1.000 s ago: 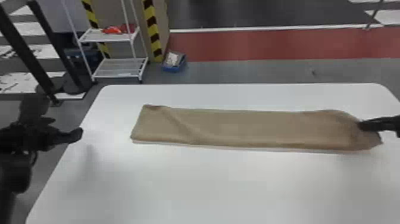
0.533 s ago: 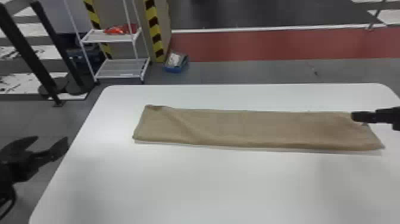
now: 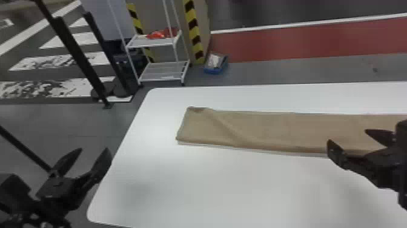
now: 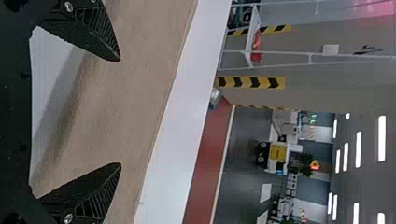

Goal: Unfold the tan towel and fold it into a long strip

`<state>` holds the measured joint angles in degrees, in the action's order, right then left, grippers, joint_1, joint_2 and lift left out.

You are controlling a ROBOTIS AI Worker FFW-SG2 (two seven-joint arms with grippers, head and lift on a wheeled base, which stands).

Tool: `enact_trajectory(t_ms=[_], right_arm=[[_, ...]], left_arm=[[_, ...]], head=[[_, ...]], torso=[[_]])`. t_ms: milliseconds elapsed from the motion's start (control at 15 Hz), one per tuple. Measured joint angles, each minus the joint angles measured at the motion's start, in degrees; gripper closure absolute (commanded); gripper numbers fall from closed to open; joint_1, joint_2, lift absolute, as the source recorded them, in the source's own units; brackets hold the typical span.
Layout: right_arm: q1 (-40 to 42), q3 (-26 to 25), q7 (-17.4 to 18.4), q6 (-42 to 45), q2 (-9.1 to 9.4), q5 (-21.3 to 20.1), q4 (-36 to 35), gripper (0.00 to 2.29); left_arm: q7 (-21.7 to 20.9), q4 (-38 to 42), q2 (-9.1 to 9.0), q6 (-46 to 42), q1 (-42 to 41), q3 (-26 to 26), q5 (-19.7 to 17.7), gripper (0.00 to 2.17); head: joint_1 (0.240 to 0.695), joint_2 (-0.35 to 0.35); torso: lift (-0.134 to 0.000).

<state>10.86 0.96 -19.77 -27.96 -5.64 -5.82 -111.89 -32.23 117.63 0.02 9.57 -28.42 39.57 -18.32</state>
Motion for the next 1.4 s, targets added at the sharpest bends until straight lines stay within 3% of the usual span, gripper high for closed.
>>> enact_trajectory(t_ms=[67, 200, 267, 333, 467, 667, 800, 1400], right_arm=[[2.4, 1.8, 1.5, 3.5, 0.05, 0.6, -1.2, 0.09], [7.2, 5.0, 4.3, 12.2, 0.01, 2.7, -2.2, 0.09], [9.5, 6.3, 5.3, 17.5, -0.38, 4.7, -1.6, 0.09], [11.1, 7.5, 6.7, 22.1, -1.19, 5.9, -0.7, 0.09], [12.8, 9.3, 8.8, 27.9, -2.85, 6.7, 0.0, 0.09], [14.4, 10.6, 14.0, 31.6, -4.9, 8.4, -0.4, 0.09], [15.8, 11.0, 17.2, 31.5, -6.48, 9.2, -2.6, 0.09], [16.7, 9.1, 21.2, 23.1, -9.93, 12.8, -6.8, 0.09]], left_arm=[[1.1, 1.6, -0.01, -3.0, -2.3, -1.0, -0.9, 0.15], [2.7, 3.7, -0.02, -10.4, -7.4, -4.0, -3.0, 0.15], [5.5, 3.8, -0.02, -17.8, -10.4, -6.7, -3.5, 0.15], [9.4, 3.2, -0.02, -26.4, -13.2, -10.0, -2.6, 0.15], [13.2, 2.4, -0.02, -34.3, -16.0, -14.6, -0.4, 0.2], [18.7, 3.4, -0.02, -33.8, -17.9, -19.3, 5.0, 0.2], [20.7, 4.5, -0.02, -27.7, -18.6, -20.9, 7.1, 0.2], [21.6, 6.5, -0.02, -22.4, -19.4, -19.8, 6.8, 0.2]], head=[[0.695, 0.35], [0.695, 0.35], [0.695, 0.35], [0.695, 0.35], [0.695, 0.35], [0.695, 0.35], [0.695, 0.334], [0.695, 0.298]], torso=[[-0.123], [-0.123], [-0.123], [-0.123], [-0.123], [-0.123], [-0.123], [-0.123]])
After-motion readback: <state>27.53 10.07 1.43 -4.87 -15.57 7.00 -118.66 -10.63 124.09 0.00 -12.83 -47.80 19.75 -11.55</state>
